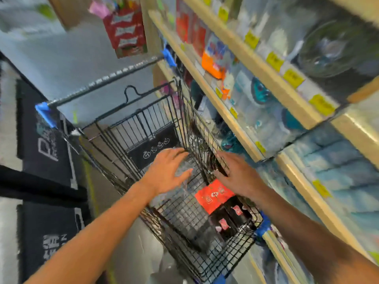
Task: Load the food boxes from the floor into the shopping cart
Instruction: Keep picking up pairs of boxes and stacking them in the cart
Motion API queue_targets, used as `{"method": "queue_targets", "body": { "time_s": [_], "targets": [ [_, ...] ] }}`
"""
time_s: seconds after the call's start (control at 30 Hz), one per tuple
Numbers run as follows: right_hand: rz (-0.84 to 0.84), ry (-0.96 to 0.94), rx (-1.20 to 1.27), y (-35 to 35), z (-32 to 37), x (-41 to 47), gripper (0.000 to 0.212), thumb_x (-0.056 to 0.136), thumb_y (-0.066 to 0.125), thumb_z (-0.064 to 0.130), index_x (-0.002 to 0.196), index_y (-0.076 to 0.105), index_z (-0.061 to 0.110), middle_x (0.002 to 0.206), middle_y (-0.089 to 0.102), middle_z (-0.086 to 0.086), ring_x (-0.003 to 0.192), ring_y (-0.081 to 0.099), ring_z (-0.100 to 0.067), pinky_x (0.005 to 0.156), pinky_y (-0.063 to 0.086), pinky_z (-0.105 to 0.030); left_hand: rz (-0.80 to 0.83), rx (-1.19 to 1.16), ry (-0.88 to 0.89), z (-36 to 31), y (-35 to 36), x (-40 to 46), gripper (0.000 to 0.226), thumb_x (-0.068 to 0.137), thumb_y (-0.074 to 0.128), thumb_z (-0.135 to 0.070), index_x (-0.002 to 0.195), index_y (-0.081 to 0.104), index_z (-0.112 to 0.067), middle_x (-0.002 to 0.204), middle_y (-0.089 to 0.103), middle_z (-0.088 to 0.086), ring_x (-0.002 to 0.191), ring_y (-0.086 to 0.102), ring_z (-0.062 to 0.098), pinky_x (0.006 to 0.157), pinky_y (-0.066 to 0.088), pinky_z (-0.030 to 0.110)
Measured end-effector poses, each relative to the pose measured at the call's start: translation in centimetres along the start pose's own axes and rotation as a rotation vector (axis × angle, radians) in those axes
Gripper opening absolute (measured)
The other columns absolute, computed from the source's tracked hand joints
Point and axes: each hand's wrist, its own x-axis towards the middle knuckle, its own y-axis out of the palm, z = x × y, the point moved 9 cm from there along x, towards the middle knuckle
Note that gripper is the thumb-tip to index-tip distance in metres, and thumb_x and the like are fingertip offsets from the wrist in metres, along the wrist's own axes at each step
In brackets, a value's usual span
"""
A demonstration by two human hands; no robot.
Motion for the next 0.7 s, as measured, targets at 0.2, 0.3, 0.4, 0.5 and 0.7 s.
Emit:
{"method": "queue_targets", "body": {
  "time_s": [0.2, 0.3, 0.4, 0.5, 0.7],
  "targets": [
    [-0.145, 0.046, -0.126, -6.0, 0.8, -6.6, 0.066, 0.095, 0.056, 0.058, 0.152, 0.044, 0.025, 0.151, 0.05, -0.001, 0.138, 0.046, -0.021, 0.111, 0.037, -0.033, 0.019, 0.141, 0.189, -6.7, -6.0, -0.6, 0.091, 0.091, 0.004, -0.08, 0.154, 0.038, -0.024, 0.162, 0.033, 0.004, 0.151, 0.022, 0.03, 0.125, 0.01, 0.054],
    [-0.218, 0.104, -0.116, -8.6, 0.1, -10.5, 0.07, 0.095, 0.046, 0.067, 0.149, 0.046, 0.023, 0.15, 0.05, 0.002, 0.138, 0.045, -0.02, 0.114, 0.037, -0.039, 0.02, 0.176, 0.288, -11.1, -7.9, -1.0, 0.077, 0.098, 0.019, -0.074, 0.156, 0.035, -0.026, 0.165, 0.027, 0.004, 0.154, 0.014, 0.03, 0.126, -0.003, 0.05],
    [-0.164, 0.168, -0.164, -9.7, -1.4, -14.9, 0.088, 0.088, 0.021, 0.084, 0.153, 0.038, 0.027, 0.156, 0.039, 0.006, 0.145, 0.033, -0.017, 0.118, 0.029, -0.037, 0.017, 0.229, 0.393, -16.0, -9.1, -1.5, 0.079, 0.095, 0.017, -0.075, 0.155, 0.038, -0.028, 0.164, 0.028, 0.003, 0.153, 0.016, 0.029, 0.126, -0.005, 0.05],
    [-0.247, 0.211, -0.174, -11.4, -3.4, -20.7, 0.083, 0.091, 0.026, 0.083, 0.149, 0.045, 0.029, 0.152, 0.046, 0.004, 0.14, 0.04, -0.019, 0.114, 0.036, -0.04, 0.005, 0.243, 0.487, -21.5, -9.5, -2.4, 0.089, 0.09, 0.007, -0.081, 0.154, 0.041, -0.028, 0.163, 0.032, 0.002, 0.153, 0.017, 0.029, 0.125, -0.004, 0.05],
    [-0.294, 0.39, -0.132, -12.7, -8.6, -34.9, 0.103, 0.08, 0.003, 0.092, 0.149, 0.046, 0.029, 0.154, 0.044, 0.003, 0.143, 0.038, -0.021, 0.117, 0.033, -0.04, 0.083, 0.287, 0.653, -33.7, -6.6, -6.0, 0.097, 0.088, 0.0, -0.082, 0.149, 0.049, -0.024, 0.161, 0.035, 0.004, 0.152, 0.024, 0.032, 0.124, 0.0, 0.051]
  ]
}}
